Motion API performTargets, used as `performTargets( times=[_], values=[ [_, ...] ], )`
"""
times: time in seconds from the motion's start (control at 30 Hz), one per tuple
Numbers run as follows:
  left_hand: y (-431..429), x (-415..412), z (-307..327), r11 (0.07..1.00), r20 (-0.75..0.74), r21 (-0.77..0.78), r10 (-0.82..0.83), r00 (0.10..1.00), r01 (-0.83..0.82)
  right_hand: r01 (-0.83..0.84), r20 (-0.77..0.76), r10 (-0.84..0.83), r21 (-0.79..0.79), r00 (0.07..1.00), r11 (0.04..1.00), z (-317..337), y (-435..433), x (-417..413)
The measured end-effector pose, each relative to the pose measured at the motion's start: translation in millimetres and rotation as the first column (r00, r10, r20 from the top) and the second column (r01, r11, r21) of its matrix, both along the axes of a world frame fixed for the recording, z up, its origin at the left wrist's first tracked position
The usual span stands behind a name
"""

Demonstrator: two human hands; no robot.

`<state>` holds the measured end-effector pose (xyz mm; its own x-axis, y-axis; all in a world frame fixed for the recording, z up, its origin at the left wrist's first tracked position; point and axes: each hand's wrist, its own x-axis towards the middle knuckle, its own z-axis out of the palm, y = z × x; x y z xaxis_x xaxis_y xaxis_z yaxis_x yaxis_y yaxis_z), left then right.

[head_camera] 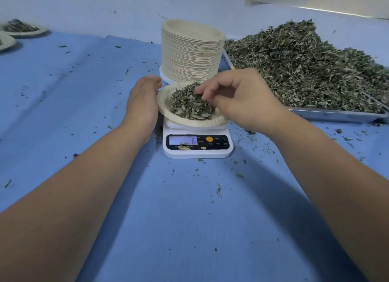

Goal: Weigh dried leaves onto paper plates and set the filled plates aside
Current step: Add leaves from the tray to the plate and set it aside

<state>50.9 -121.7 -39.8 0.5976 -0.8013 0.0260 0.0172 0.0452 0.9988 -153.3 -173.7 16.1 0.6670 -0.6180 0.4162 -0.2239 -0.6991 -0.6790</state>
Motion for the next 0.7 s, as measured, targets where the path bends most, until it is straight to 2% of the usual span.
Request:
performTargets(
  times=[0.1, 0.17, 0.27, 0.33, 0.4, 0.5, 0.6, 0.7],
  values=[
    [-3.1, 2.7, -2.9, 1.000, -0.006, -0.008, 0.009, 1.000, -0.009, 0.182, 0.081, -0.179, -0.034, 0.981, 0.983, -2.1, -20.0, -11.6],
    [-5.5, 4.2, -4.5, 1.000, 0.001, 0.000, 0.011, 1.000, -0.011, 0.386, 0.031, -0.388, -0.210, 0.921, 0.898, -5.8, -37.4, -25.7],
    [-6.3, 4.4, -5.4, 1.000, 0.010, 0.012, 0.019, 1.000, -0.019, 0.484, -0.247, -0.608, -0.416, 0.755, 0.770, -16.5, -62.7, -47.2],
    [-6.0, 3.8, -4.9, 0.999, 0.012, 0.024, 0.026, 1.000, -0.026, 0.481, -0.442, -0.641, -0.427, 0.628, 0.766, -27.6, -72.0, -53.1],
    [-5.2, 3.0, -3.7, 0.999, 0.022, 0.022, 0.025, 0.999, -0.026, 0.465, -0.512, -0.642, -0.443, 0.570, 0.766, -37.4, -75.1, -53.6],
    [-4.8, 3.2, -3.0, 0.999, 0.017, 0.012, 0.033, 0.999, -0.033, 0.433, -0.456, -0.644, -0.487, 0.614, 0.759, -42.5, -79.1, -52.9],
    [-5.8, 3.2, -3.8, 0.999, 0.019, 0.017, 0.034, 0.999, -0.034, 0.444, -0.414, -0.613, -0.437, 0.673, 0.782, -40.5, -84.8, -52.0],
    [-6.0, 3.6, -4.8, 1.000, 0.017, 0.001, 0.021, 1.000, -0.021, 0.463, -0.471, -0.600, -0.383, 0.646, 0.799, -36.5, -92.7, -47.8]
  ],
)
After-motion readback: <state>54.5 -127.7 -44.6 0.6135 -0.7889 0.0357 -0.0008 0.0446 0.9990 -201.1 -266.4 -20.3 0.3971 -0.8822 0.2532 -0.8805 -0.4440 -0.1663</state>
